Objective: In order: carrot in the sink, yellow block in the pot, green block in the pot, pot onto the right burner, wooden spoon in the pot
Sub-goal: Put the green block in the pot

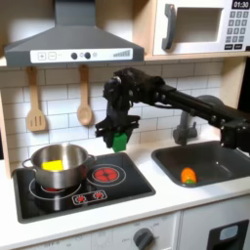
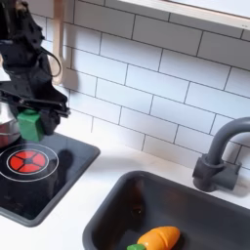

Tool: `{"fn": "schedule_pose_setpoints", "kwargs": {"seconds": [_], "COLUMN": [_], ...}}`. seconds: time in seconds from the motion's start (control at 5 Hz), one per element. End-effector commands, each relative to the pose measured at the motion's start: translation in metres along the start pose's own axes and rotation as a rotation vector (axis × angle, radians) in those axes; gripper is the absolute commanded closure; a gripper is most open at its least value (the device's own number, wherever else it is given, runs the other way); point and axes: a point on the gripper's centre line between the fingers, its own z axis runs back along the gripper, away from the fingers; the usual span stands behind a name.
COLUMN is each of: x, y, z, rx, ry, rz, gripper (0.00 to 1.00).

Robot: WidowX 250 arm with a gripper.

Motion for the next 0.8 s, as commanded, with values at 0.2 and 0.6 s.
{"fn": "schedule_pose_setpoints", "kwargs": {"seconds": [0.2,0.6], "x": [0.018,0.019], "y": [0.043,0.075], "z": [0.007,0.001], "rx": [0.033,0.087], "ry": [-0.009,-0.01], "rz": [0.109,0.23], "gripper": [1.0,1.0]}}
